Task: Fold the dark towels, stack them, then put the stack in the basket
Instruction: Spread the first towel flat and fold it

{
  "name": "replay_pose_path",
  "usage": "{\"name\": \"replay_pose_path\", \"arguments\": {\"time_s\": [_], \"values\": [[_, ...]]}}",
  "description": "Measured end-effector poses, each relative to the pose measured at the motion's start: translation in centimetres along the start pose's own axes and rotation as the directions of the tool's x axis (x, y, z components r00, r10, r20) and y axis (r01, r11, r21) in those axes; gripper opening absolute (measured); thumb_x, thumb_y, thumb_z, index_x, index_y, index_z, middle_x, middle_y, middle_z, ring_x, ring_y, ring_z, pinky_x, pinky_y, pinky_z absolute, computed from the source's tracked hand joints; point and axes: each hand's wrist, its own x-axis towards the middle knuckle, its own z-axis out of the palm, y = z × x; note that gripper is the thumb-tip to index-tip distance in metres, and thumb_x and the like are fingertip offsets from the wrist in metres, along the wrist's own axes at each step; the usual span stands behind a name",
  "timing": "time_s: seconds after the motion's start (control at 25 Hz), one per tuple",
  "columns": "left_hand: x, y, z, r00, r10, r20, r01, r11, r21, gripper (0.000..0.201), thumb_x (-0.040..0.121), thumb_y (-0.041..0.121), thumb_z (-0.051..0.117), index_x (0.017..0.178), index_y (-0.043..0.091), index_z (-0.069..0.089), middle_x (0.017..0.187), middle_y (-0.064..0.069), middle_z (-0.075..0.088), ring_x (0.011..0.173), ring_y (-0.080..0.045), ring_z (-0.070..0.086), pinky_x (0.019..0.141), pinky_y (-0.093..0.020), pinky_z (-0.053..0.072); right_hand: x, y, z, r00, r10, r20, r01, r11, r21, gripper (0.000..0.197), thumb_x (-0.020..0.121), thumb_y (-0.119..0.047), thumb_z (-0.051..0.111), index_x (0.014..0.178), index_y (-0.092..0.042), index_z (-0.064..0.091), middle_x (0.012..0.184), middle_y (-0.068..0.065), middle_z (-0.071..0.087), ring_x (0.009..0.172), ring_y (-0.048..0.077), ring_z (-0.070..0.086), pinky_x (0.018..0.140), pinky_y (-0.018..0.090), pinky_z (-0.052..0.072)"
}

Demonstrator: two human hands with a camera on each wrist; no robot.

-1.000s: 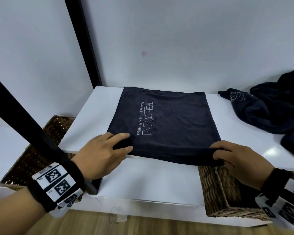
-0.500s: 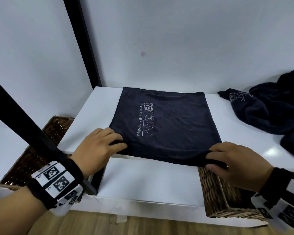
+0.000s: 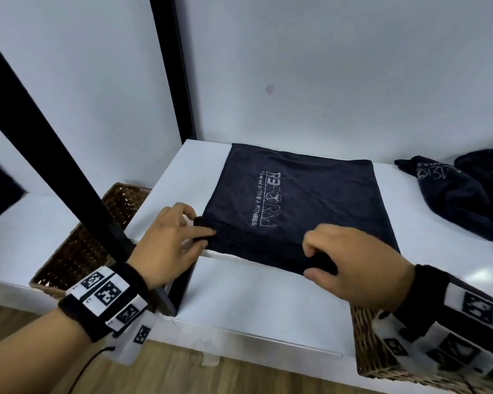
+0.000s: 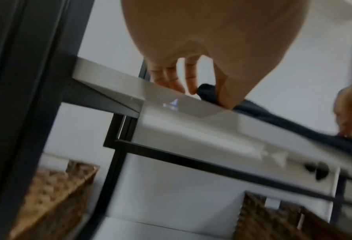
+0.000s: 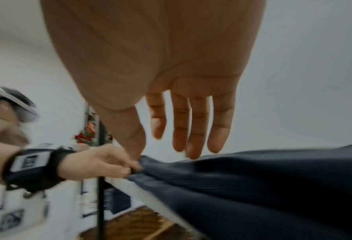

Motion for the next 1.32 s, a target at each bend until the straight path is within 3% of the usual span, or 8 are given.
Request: {"name": "replay_pose_path", "arguments": {"time_s": [0.2,0.52,0.76,0.92,1.0,1.12,1.24,1.32], "values": [[0.3,1.7,0.0,0.931,-0.365,-0.016,0.361,0.926,-0.108,0.019,0.075,0.029,0.077,0.083,0.024,0.061,0.089,0.004,0.052,0.073,-0.012,0.055,0.068,-0.029,0.044,9.6,-7.0,2.4,0.997,-0.079,-0.005,0.079,0.997,-0.01,0.038,0.086,-0.039,0.057,0.119,-0.023,0.047,0.112,0.0,0.057,0.103,0.026,0.058,0.08,0.039,0.05],[-1.7,1.0,-0.2,0.998,-0.063,0.007,0.063,0.996,-0.055,0.016,0.081,0.025,0.069,0.096,0.022,0.074,0.086,0.006,0.06,0.081,-0.015,0.057,0.068,-0.032,0.05,14.3,-7.7,3.3,0.991,0.09,-0.094,-0.087,0.996,0.03,0.054,0.083,-0.041,0.062,0.129,-0.021,0.042,0.125,0.004,0.043,0.117,0.026,0.045,0.083,0.04,0.05],[-2.5,1.1,-0.5,0.989,-0.146,-0.01,0.142,0.974,-0.176,0.013,0.088,0.031,0.06,0.093,0.026,0.072,0.082,0.012,0.068,0.074,-0.007,0.063,0.067,-0.031,0.052,14.5,-7.5,2.1,0.983,0.16,-0.087,-0.105,0.889,0.446,0.027,0.067,-0.033,0.082,0.077,-0.027,0.058,0.076,-0.011,0.056,0.072,0.008,0.056,0.063,0.022,0.045],[-2.5,1.9,-0.6,0.917,-0.398,0.033,0.375,0.83,-0.413,0.005,0.084,0.02,0.073,0.082,0.023,0.076,0.069,0.01,0.072,0.064,-0.003,0.066,0.065,-0.017,0.051,14.1,-7.9,2.2,0.985,0.167,0.037,-0.161,0.836,0.525,0.052,0.064,-0.036,0.084,0.107,-0.027,0.056,0.094,-0.009,0.061,0.09,0.01,0.06,0.081,0.027,0.05],[-2.2,2.2,-0.7,0.859,-0.507,0.072,0.466,0.716,-0.519,0.007,0.083,0.013,0.073,0.079,0.017,0.077,0.065,0.001,0.072,0.061,-0.011,0.068,0.065,-0.021,0.054,14.2,-8.1,2.6,0.986,0.163,0.04,-0.162,0.86,0.484,0.033,0.068,-0.03,0.082,0.094,-0.028,0.063,0.083,-0.011,0.061,0.088,0.012,0.061,0.077,0.026,0.05],[-1.8,2.4,-0.8,0.782,-0.606,0.146,0.538,0.538,-0.648,0.003,0.08,0.004,0.074,0.079,0.006,0.073,0.068,-0.013,0.072,0.061,-0.02,0.069,0.066,-0.035,0.056,14.6,-8.0,1.9,0.965,0.196,-0.173,-0.078,0.849,0.522,0.011,0.072,-0.021,0.074,0.075,-0.027,0.065,0.067,-0.012,0.059,0.075,0.012,0.058,0.07,0.022,0.045],[-1.7,2.5,-0.7,0.759,-0.626,0.178,0.552,0.474,-0.686,0.007,0.078,0.001,0.075,0.08,0.001,0.068,0.07,-0.019,0.071,0.062,-0.023,0.069,0.064,-0.036,0.054,14.5,-7.9,1.7,0.902,0.09,-0.421,0.073,0.932,0.354,0.012,0.077,-0.017,0.061,0.084,-0.022,0.068,0.079,-0.003,0.059,0.075,0.019,0.058,0.072,0.028,0.048],[-1.7,2.5,-0.7,0.765,-0.622,0.167,0.544,0.485,-0.685,0.011,0.077,0.0,0.076,0.079,-0.001,0.065,0.067,-0.02,0.07,0.061,-0.024,0.069,0.063,-0.038,0.055,13.8,-8.8,2.6,0.975,-0.084,-0.206,0.113,0.985,0.133,0.019,0.081,-0.021,0.057,0.094,-0.023,0.07,0.095,0.002,0.06,0.088,0.027,0.06,0.077,0.035,0.052]]}}
